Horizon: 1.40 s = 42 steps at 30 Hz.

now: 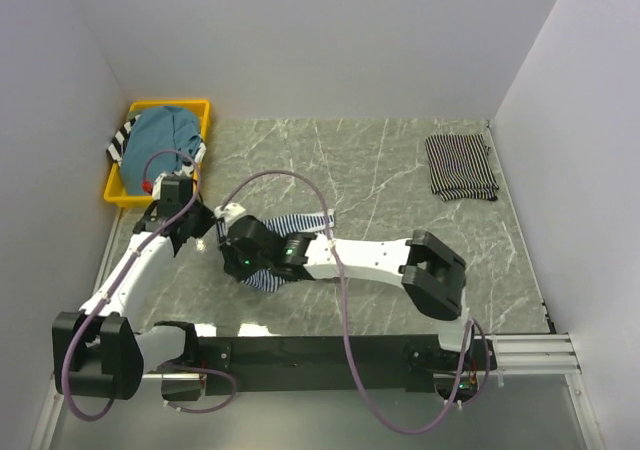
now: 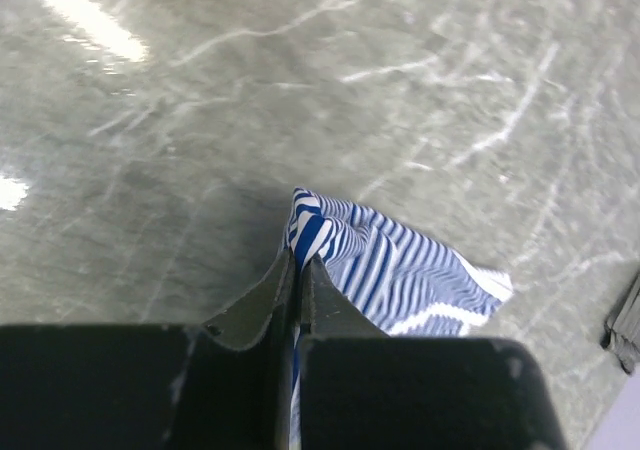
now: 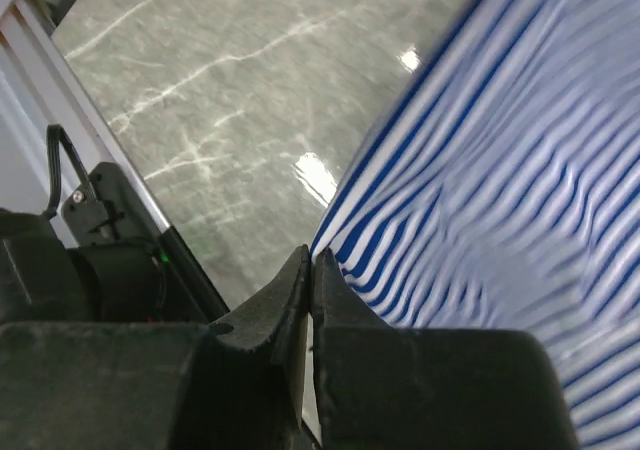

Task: Fold and stack the tank tops
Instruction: Fold the tank top

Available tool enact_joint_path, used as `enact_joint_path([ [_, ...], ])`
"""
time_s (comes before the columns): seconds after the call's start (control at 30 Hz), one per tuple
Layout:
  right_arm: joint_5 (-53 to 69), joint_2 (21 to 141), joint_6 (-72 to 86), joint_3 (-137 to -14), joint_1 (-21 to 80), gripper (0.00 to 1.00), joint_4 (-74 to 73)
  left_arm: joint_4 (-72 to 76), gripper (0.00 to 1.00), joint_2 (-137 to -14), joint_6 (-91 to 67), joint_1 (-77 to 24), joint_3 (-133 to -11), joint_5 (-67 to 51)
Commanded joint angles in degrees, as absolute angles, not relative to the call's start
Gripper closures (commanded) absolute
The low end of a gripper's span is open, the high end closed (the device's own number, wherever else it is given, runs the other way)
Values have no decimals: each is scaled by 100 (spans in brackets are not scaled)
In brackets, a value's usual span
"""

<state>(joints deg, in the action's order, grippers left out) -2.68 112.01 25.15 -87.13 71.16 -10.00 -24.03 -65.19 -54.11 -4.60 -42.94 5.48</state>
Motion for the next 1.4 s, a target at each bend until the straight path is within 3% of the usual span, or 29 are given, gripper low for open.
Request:
enact_joint_path([
  [0.0, 623, 10206, 3101, -8132, 6988, 100, -328, -1855, 98, -6468, -5247, -527, -4938, 598],
  [0.4, 862, 8412, 4640, -4915, 5968, 100, 1880, -1872, 97, -8067, -5510, -2442, -6581, 1160],
  [1.07, -729, 5828, 5291, -2040, 5265, 99, 1100, -1626, 95, -10810, -5809, -4122, -8455, 1108],
  [1.23, -984, 5441, 5458, -1644, 5107, 96, 809, -1389, 87, -11241, -5783, -4315, -8701, 994],
  [1.37, -1186, 5177, 5616, -1494, 5054, 80, 432, -1029, 69, -11329, -5687, -4359, -8666, 765],
])
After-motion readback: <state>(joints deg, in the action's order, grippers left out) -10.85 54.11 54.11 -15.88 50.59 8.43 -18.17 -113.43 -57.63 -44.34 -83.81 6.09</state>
